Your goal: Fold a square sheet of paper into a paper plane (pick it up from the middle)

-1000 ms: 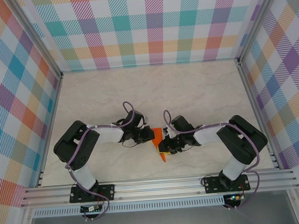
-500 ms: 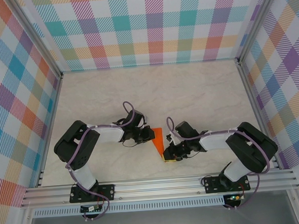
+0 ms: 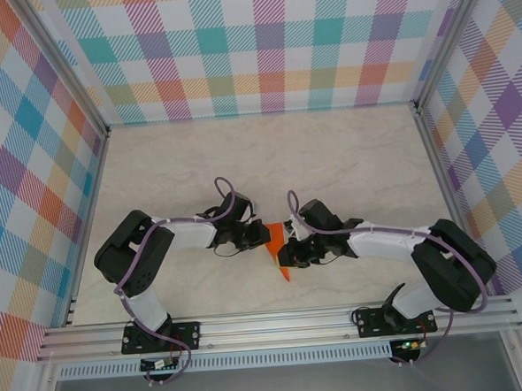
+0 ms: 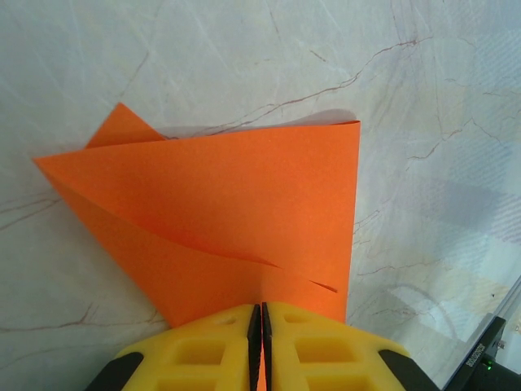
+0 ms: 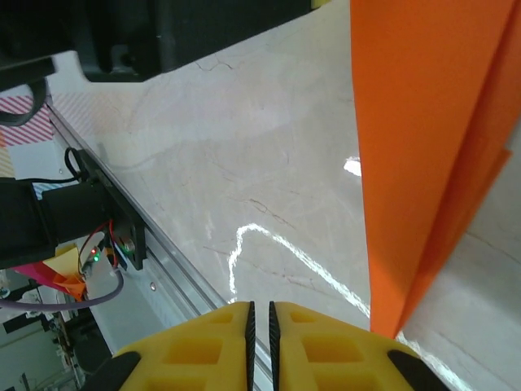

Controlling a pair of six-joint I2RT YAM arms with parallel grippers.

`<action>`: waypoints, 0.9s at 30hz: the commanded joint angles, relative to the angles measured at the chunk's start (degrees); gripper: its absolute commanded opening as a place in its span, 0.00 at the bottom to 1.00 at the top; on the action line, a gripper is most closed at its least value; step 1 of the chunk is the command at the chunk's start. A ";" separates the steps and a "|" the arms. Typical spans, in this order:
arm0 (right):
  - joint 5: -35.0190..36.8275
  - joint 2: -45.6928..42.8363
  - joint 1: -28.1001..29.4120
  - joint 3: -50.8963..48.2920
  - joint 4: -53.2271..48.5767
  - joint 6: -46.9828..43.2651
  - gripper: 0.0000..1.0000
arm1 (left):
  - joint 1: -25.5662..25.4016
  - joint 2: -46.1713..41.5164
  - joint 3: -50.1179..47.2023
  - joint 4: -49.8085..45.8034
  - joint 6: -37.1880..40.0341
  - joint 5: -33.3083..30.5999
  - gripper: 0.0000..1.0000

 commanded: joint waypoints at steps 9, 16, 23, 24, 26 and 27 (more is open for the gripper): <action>4.11 7.46 2.92 -4.07 -0.37 3.15 0.15 | -0.03 2.04 -0.79 -4.49 0.67 -4.92 0.13; 6.31 6.44 3.06 -5.27 -1.84 3.15 0.17 | -0.03 1.42 -0.74 -4.74 0.62 -4.93 0.14; 7.03 7.09 3.01 -5.31 -0.97 3.59 0.18 | -0.03 1.02 -0.91 -4.89 0.67 -5.11 0.14; 7.03 7.07 3.01 -5.32 -1.00 3.56 0.19 | -0.02 1.03 -0.95 -4.93 0.64 -5.06 0.14; 7.10 7.12 3.10 -5.34 -1.11 3.51 0.19 | -0.05 1.02 -1.05 -4.97 0.81 -5.02 0.14; 7.12 7.19 3.12 -5.30 -1.12 3.51 0.19 | -0.03 1.08 -1.07 -5.02 0.82 -5.10 0.14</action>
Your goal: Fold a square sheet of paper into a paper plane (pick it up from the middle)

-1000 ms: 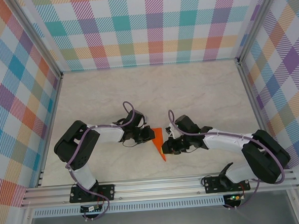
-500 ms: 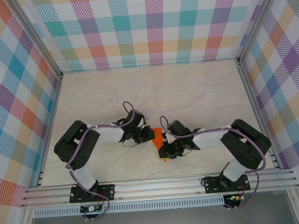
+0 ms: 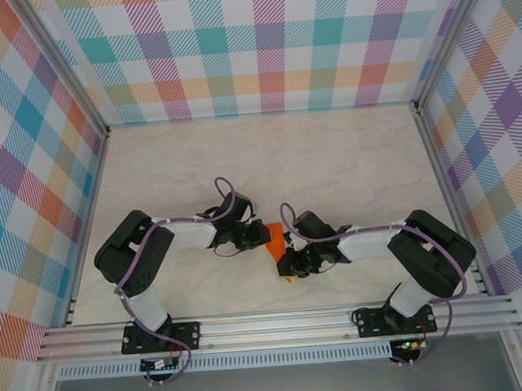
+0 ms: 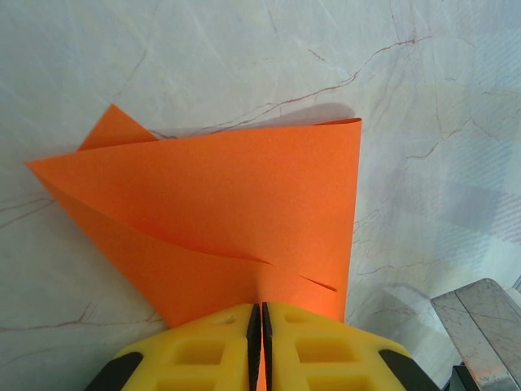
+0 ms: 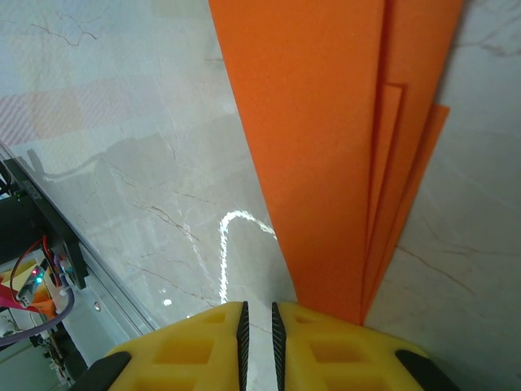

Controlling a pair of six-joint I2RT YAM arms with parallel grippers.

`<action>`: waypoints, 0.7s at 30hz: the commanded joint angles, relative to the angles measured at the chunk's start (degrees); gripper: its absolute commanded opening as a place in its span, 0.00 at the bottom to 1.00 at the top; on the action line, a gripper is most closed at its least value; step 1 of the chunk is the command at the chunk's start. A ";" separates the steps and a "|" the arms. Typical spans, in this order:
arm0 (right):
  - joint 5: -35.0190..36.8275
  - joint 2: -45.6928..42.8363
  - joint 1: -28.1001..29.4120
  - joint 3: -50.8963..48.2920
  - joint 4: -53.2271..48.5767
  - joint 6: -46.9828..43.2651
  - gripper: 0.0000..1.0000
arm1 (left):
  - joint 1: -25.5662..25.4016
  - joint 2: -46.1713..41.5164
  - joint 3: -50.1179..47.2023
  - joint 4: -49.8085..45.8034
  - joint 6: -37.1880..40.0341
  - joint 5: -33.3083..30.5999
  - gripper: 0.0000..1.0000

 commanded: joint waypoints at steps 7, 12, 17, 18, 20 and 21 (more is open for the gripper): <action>3.29 1.49 0.59 -1.66 -5.37 0.72 0.20 | -0.01 1.50 -0.76 -4.88 0.77 -4.88 0.14; 3.64 1.36 0.76 -1.79 -5.43 1.04 0.20 | 0.03 1.28 -0.61 -5.30 0.72 -5.13 0.14; 3.85 0.84 1.31 -2.22 -5.80 1.00 0.20 | -0.01 1.46 -0.76 -5.35 0.73 -5.28 0.14; 4.11 0.49 1.38 -2.30 -5.89 1.00 0.20 | -0.01 1.41 -0.73 -5.31 0.79 -5.24 0.14; 4.65 -0.21 1.55 -2.22 -6.10 0.93 0.20 | -0.01 1.35 -0.75 -5.25 0.72 -5.24 0.14; 4.91 -0.81 1.56 -2.10 -6.10 0.97 0.21 | 0.00 1.23 -0.73 -5.28 0.77 -5.31 0.14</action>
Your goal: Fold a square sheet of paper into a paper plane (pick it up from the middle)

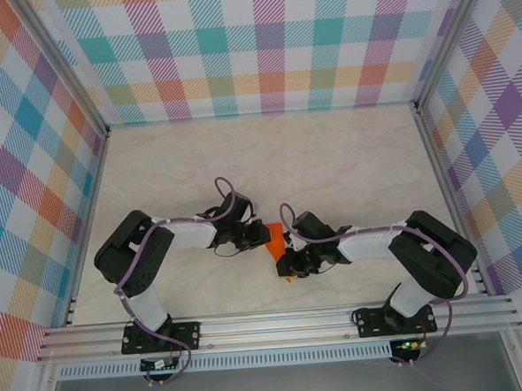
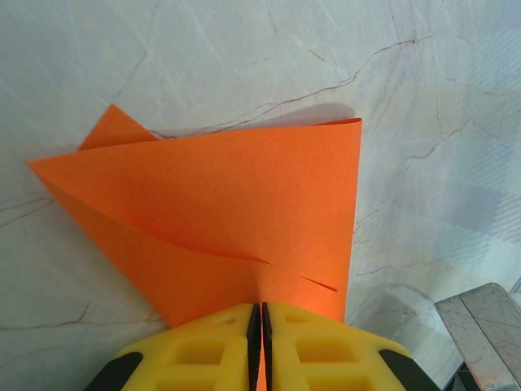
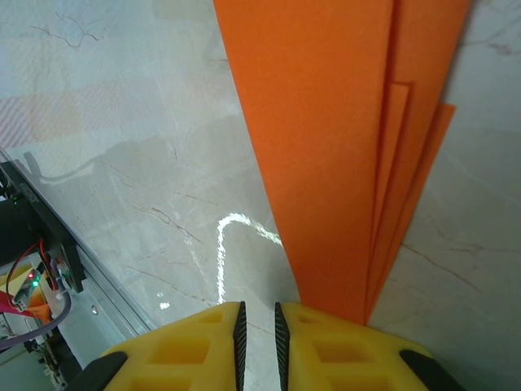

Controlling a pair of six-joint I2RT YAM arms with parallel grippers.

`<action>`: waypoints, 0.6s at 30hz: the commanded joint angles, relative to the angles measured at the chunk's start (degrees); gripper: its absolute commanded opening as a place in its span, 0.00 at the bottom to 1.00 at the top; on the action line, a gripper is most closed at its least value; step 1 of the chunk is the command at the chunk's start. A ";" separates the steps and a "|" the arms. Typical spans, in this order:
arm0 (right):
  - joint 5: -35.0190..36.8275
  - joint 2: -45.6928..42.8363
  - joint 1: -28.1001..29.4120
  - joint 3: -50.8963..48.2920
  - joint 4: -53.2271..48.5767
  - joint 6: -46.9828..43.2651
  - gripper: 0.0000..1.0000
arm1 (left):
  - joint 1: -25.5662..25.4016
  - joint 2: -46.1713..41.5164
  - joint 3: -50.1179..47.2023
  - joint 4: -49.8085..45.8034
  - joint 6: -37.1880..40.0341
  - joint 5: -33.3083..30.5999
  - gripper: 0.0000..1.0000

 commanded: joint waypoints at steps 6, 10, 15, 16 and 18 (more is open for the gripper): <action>5.15 -2.30 1.23 0.82 -6.07 0.67 0.23 | 0.01 1.12 -0.61 -5.31 0.91 -5.20 0.14; 6.99 -3.21 2.29 2.94 -4.67 2.29 0.24 | 0.02 1.18 -0.50 -5.46 0.84 -5.28 0.14; 11.07 -3.31 3.23 4.28 -2.33 5.91 0.23 | 0.01 1.30 0.30 -6.17 1.14 -5.35 0.14; 11.69 -3.17 3.24 4.36 -2.00 6.55 0.23 | 0.01 1.26 0.40 -6.24 1.16 -5.37 0.14; 13.00 -3.24 3.39 4.10 -1.24 7.93 0.22 | 0.01 1.32 0.61 -6.21 1.06 -5.13 0.14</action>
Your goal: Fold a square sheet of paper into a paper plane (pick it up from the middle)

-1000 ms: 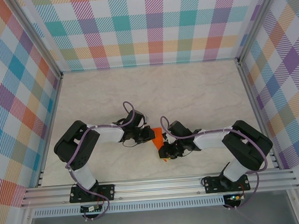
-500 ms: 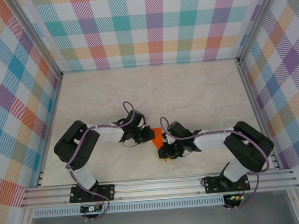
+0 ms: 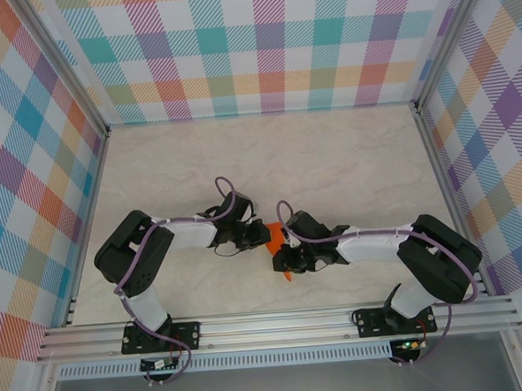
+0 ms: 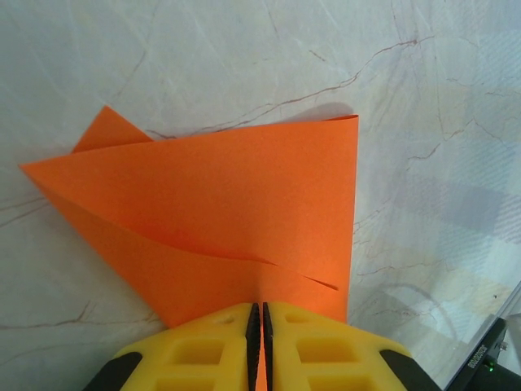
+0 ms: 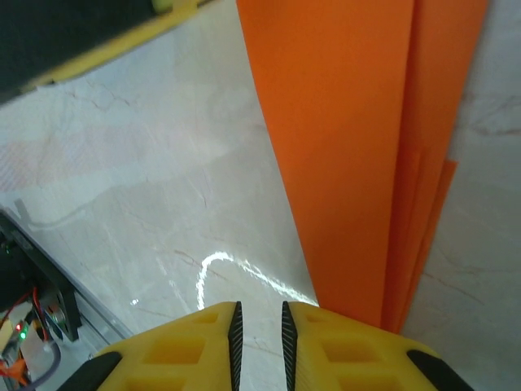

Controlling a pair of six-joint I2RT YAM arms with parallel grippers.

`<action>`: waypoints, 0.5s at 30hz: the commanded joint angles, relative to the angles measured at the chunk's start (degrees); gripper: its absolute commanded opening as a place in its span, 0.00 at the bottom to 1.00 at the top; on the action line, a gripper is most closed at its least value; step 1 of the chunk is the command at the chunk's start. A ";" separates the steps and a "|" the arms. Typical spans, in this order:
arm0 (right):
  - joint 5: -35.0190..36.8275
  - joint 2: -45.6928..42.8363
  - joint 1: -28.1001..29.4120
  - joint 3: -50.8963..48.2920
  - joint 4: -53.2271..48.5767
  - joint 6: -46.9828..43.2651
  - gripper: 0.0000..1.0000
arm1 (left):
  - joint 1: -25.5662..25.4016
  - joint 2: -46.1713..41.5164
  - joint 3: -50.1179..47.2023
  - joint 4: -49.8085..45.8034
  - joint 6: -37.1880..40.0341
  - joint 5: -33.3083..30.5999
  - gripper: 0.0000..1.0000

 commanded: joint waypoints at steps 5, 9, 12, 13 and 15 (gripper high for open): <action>3.50 0.66 0.48 0.29 4.54 4.08 0.20 | 0.08 1.59 0.49 -4.87 0.96 -4.28 0.14; 8.05 0.26 1.39 -0.61 3.47 4.25 0.20 | 0.08 1.28 0.80 -4.96 0.97 -4.08 0.14; 7.79 2.70 1.40 -1.17 4.26 3.65 0.20 | 0.08 1.07 0.78 -4.82 0.94 -3.93 0.15; 6.59 3.83 1.40 -1.68 5.14 4.00 0.19 | 0.08 1.00 0.77 -4.87 0.95 -3.78 0.15; 5.09 5.74 1.73 -4.51 9.20 6.30 0.19 | 0.08 0.32 0.68 -4.80 1.28 -3.58 0.17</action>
